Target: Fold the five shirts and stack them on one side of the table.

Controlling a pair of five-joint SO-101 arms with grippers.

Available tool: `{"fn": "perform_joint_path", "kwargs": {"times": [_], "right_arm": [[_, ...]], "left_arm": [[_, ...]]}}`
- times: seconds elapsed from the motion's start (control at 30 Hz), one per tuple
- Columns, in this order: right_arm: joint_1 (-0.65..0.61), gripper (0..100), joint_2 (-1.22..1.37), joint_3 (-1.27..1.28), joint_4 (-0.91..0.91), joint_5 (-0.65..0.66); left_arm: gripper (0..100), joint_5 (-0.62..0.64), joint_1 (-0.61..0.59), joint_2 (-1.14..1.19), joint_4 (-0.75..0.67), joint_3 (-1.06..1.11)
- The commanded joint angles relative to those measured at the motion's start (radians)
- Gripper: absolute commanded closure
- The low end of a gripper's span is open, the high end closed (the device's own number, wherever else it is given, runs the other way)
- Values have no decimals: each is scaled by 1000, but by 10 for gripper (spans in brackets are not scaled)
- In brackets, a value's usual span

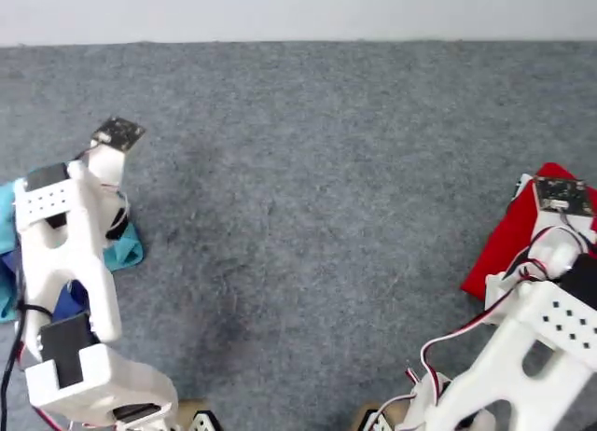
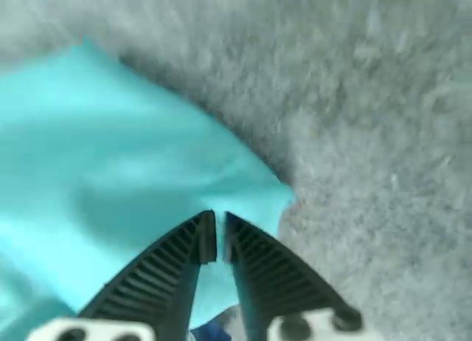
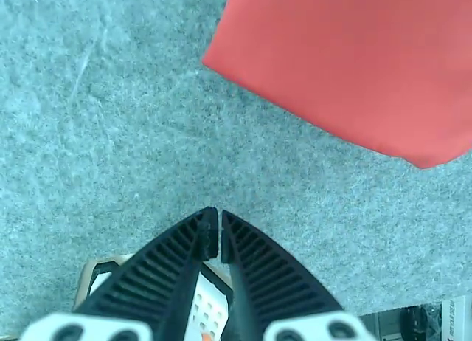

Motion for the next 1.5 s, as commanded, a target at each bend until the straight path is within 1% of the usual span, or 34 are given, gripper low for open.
{"fn": "perform_joint_path", "kwargs": {"times": [0.0, 0.07, 0.13, 0.27, 0.33, 0.43, 0.5, 0.63, 0.73, 0.83, 0.93, 1.0, 1.1, 1.17, 1.33, 1.47], "right_arm": [[-5, 990, -21, -3, 38, 3], [-5, 990, -22, -3, 38, 3], [-5, 990, -22, -5, 38, 3], [-5, 990, -22, -9, 39, 5], [-5, 990, -22, -9, 39, 5], [-8, 990, -22, -9, 38, 5], [-8, 990, -22, -9, 38, 6], [-8, 990, -22, -9, 38, 6], [-8, 990, -22, -9, 38, 8], [-10, 990, -22, -9, 38, 8], [-10, 990, -22, -9, 38, 8], [-10, 990, -22, -9, 38, 8], [-10, 990, -22, -9, 38, 8], [-10, 990, -22, -9, 38, 8], [-10, 990, -22, -11, 38, 8], [-10, 990, -22, -11, 38, 8]], "left_arm": [[988, 107, 9, -71, 18, -125], [988, 153, 11, -112, 20, -177], [988, 150, 25, -147, 52, -202], [985, -37, 43, -158, 235, -186], [976, -98, 43, -124, 279, -165], [904, -107, 25, -52, 281, -148], [861, -106, 12, 0, 241, -148], [808, -83, -12, 94, 161, -148], [794, -83, -14, 164, 133, -148], [794, -78, -11, 235, 84, -148], [801, -20, -14, 290, 12, -148], [858, -9, -11, 301, 3, -154], [995, -12, -5, 301, 3, -191], [986, -8, -9, 301, 8, -219], [988, -6, -41, 301, 117, -386], [988, 71, -48, 270, 206, -579]]}}
